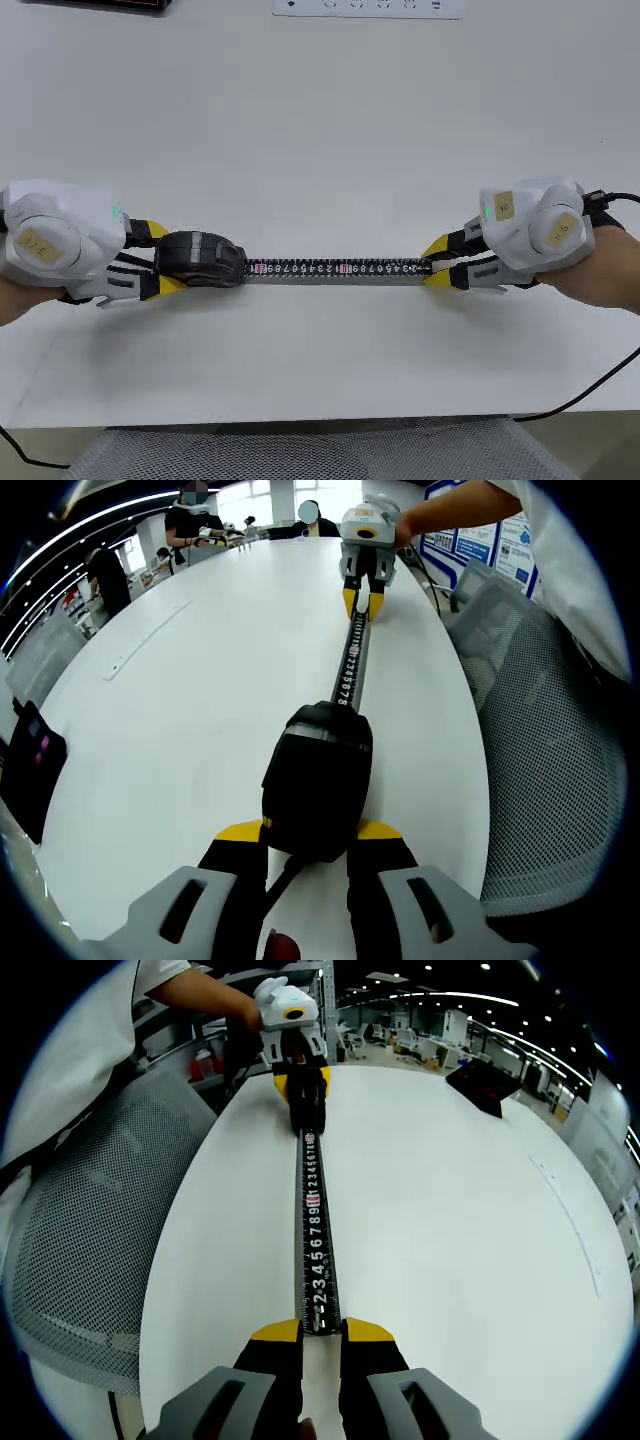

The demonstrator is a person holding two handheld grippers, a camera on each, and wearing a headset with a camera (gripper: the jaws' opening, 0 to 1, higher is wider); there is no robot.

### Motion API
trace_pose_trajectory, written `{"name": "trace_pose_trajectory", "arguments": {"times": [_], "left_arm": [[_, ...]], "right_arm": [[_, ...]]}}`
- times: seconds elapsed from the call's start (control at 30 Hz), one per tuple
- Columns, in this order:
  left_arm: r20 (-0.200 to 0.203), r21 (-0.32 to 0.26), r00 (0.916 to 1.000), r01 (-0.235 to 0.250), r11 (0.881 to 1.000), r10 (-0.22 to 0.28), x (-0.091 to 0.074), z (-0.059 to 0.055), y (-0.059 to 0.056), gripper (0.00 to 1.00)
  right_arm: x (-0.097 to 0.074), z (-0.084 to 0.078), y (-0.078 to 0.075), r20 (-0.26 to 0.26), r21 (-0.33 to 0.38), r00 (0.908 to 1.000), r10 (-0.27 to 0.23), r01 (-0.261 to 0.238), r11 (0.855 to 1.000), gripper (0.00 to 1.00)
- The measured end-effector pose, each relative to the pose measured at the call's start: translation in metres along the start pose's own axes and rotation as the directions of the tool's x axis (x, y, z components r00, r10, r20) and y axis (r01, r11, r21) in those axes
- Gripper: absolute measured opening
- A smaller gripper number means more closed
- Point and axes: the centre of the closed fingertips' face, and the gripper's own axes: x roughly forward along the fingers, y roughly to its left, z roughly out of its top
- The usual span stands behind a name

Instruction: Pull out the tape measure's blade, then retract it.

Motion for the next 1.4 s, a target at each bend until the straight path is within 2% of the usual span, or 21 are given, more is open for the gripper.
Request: {"name": "trace_pose_trajectory", "arguments": {"times": [0.7, 1.1, 1.4], "left_arm": [[-0.002, 0.002, 1.0, -0.002, 1.0, 0.002, 0.0, 0.0, 0.0, 0.25], [-0.003, -0.02, 0.9999, -0.011, 1.0, 0.011, 0.002, 0.002, 0.0, 0.26], [0.0, -0.03, 0.9994, -0.035, 0.999, 0.035, 0.001, 0.003, 0.001, 0.27]], "right_arm": [[-0.011, -0.021, 0.001, -0.05, 0.011, 0.9987, 0.013, -0.012, 1.0, 0.09], [-0.01, -0.02, -0.001, -0.044, 0.049, 0.9989, -0.013, 0.015, 0.999, 0.11], [-0.009, -0.02, 0.0, -0.067, 0.047, 0.9974, -0.028, 0.031, 0.998, 0.12]]}}
